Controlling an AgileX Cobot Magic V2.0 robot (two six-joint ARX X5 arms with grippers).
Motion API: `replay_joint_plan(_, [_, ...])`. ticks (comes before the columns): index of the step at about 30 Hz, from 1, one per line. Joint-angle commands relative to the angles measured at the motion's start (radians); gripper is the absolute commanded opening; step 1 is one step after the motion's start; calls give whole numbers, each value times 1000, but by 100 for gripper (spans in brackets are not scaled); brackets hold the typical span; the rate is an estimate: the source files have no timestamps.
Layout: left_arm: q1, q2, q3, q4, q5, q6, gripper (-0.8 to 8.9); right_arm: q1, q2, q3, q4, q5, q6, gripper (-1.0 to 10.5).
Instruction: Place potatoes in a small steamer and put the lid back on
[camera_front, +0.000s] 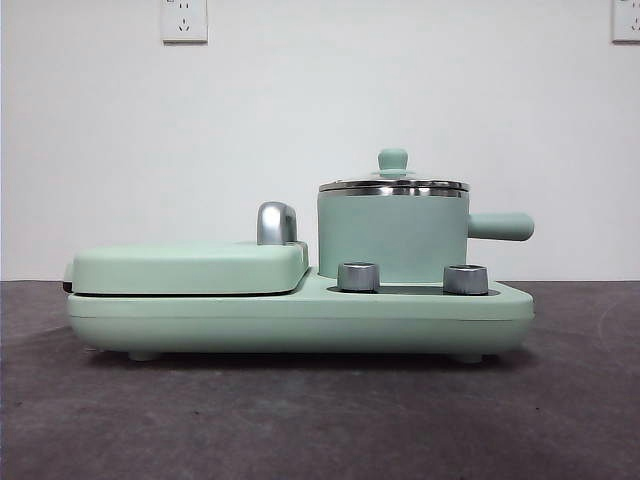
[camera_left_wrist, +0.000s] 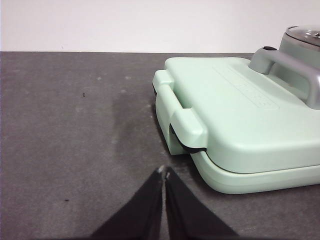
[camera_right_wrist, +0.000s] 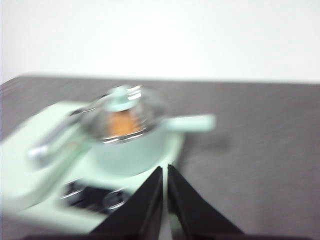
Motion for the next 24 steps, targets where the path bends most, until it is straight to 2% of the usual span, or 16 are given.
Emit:
replay_joint_plan(1, [1, -1, -18, 8, 0, 14, 8, -116, -100, -234, 201, 5, -46, 12])
replay_joint_plan(3, [1, -1, -18, 8, 0, 14, 8, -177, -169, -360, 275, 18, -51, 12])
replay_joint_plan(5, [1, -1, -18, 8, 1, 14, 8, -215, -231, -453, 283, 23, -51, 12])
replay_joint_plan(10, [1, -1, -18, 8, 1, 14, 8, -243, -291, -599, 302, 53, -51, 12])
replay_joint_plan(24, [2, -1, -18, 11, 1, 14, 8, -243, -291, -603, 389, 54, -52, 12])
